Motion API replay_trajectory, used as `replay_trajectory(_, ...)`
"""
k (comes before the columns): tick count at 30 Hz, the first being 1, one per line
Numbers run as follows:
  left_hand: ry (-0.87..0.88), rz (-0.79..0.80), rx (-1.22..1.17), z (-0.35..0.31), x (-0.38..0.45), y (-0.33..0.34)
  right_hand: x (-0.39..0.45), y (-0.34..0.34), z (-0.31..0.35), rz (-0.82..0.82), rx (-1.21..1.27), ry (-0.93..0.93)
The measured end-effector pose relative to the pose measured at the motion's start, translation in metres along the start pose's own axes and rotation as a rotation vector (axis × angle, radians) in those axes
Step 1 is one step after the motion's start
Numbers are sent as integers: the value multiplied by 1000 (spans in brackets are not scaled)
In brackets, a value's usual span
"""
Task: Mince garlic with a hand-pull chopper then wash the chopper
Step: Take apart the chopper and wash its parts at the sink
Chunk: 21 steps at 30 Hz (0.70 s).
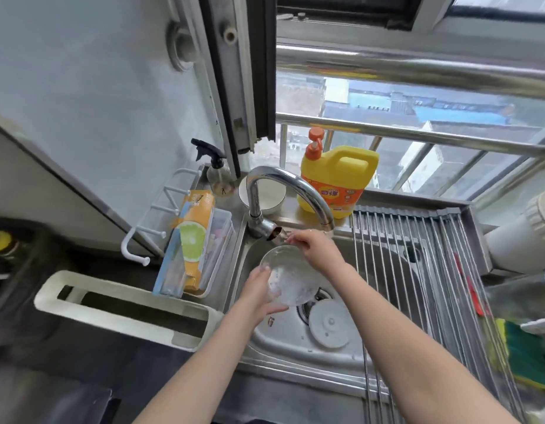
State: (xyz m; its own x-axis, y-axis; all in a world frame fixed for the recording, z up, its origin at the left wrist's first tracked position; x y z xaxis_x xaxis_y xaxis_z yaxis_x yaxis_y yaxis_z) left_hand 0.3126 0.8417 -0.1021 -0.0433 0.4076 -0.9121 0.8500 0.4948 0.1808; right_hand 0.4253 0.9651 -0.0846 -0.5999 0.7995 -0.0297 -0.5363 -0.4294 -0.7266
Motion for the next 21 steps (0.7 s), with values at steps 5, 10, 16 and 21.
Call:
replay_trajectory(5, 29, 36, 52, -11, -3, 4, -14, -17, -2, 102, 389, 312)
replay_trajectory(10, 56, 137, 132, -12, -1, 34, -74, -19, -24, 75, 695, 558)
replay_trajectory(16, 28, 198, 156, -10, 4, 61, -94, -24, -34, -149, 737, 650)
replay_trajectory(21, 7, 121, 163, -9, 13, 55, -105, -15, -33, -197, 984, 738)
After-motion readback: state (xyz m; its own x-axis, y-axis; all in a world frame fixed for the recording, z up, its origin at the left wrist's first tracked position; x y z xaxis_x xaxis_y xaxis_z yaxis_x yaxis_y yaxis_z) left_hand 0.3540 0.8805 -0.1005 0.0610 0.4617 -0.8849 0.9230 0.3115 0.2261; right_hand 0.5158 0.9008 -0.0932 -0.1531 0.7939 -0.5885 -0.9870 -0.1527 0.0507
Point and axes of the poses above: each hand's wrist, its own x-axis towards the middle knuckle, its own y-axis out of the palm, z = x × y, the point moved 4 cm from there along x, towards the middle knuckle, and after that the axes turned 10 degrees about -y, right-handed, at the moved point
